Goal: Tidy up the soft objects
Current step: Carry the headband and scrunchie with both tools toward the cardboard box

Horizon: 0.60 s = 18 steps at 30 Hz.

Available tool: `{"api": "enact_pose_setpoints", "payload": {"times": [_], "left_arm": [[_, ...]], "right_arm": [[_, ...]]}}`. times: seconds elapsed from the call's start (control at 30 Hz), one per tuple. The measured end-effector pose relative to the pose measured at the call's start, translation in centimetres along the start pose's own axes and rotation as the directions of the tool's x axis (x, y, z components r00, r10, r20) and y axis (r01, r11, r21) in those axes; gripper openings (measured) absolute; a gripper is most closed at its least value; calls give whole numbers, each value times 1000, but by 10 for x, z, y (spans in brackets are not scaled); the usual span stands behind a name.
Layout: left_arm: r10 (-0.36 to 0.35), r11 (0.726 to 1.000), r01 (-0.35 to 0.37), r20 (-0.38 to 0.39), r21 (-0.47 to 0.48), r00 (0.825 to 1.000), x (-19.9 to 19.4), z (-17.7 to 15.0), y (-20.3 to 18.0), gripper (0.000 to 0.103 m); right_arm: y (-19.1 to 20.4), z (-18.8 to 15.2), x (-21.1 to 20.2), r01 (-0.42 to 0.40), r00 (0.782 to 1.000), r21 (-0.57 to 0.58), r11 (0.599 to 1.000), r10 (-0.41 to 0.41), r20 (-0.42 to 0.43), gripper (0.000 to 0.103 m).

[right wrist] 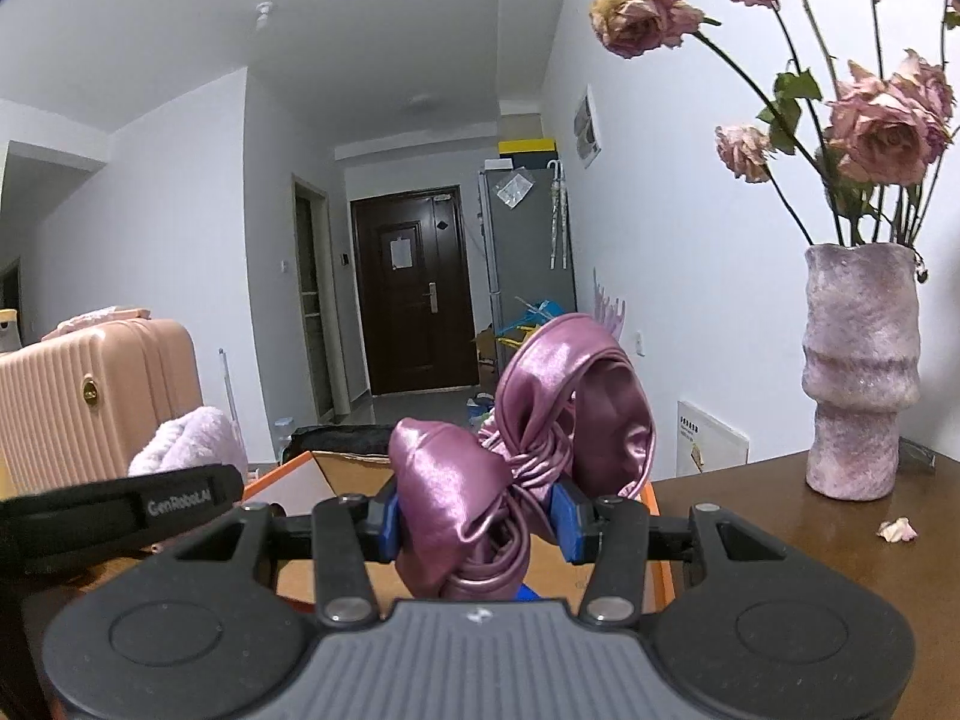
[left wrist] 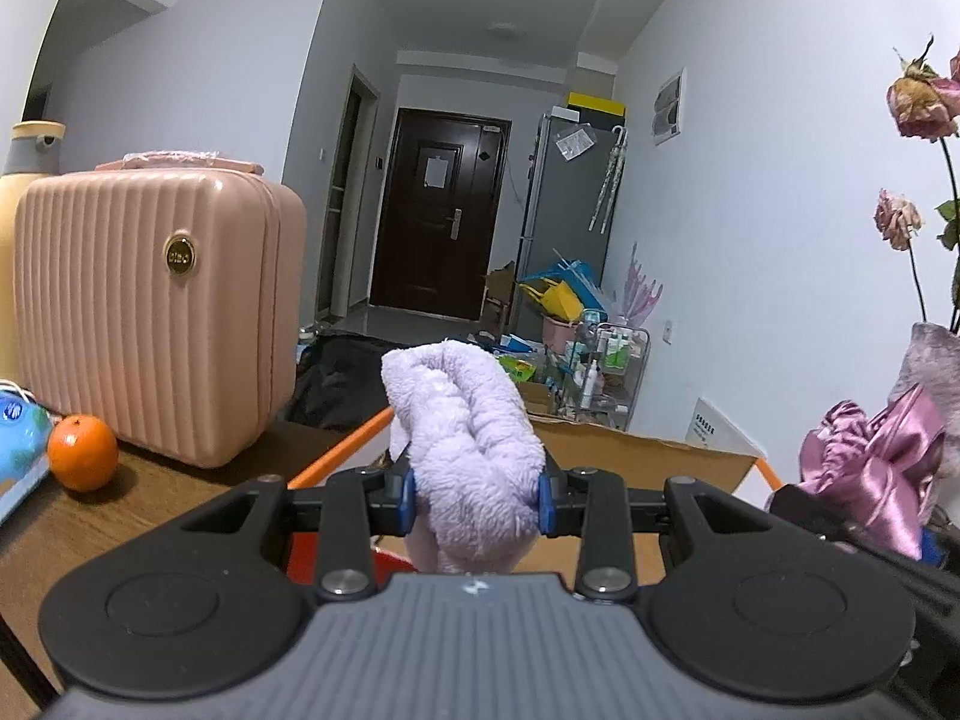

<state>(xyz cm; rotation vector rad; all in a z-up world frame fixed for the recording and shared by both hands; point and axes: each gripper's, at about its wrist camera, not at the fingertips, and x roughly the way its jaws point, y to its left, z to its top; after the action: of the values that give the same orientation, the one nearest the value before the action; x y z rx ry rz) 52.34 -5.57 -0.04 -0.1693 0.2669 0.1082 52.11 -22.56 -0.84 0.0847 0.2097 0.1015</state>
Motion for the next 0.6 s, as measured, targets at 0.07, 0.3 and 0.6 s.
{"api": "enact_pose_setpoints", "payload": {"times": [0.07, 0.3, 0.6], "left_arm": [[6, 1000, -6, 6, 8, 1000, 5, 1, 0, 36], [36, 998, -38, 32, 56, 999, 18, 2, -4, 36], [80, 991, -85, 51, 103, 995, 31, 2, -4, 37]], "right_arm": [[1, 2, 5, -1, 1000, -10, 1000, 1, -11, 46], [1, 8, 20, 15, 999, -25, 1000, -16, -36, 46], [3, 12, 36, 36, 997, -35, 999, -38, -72, 46]]}}
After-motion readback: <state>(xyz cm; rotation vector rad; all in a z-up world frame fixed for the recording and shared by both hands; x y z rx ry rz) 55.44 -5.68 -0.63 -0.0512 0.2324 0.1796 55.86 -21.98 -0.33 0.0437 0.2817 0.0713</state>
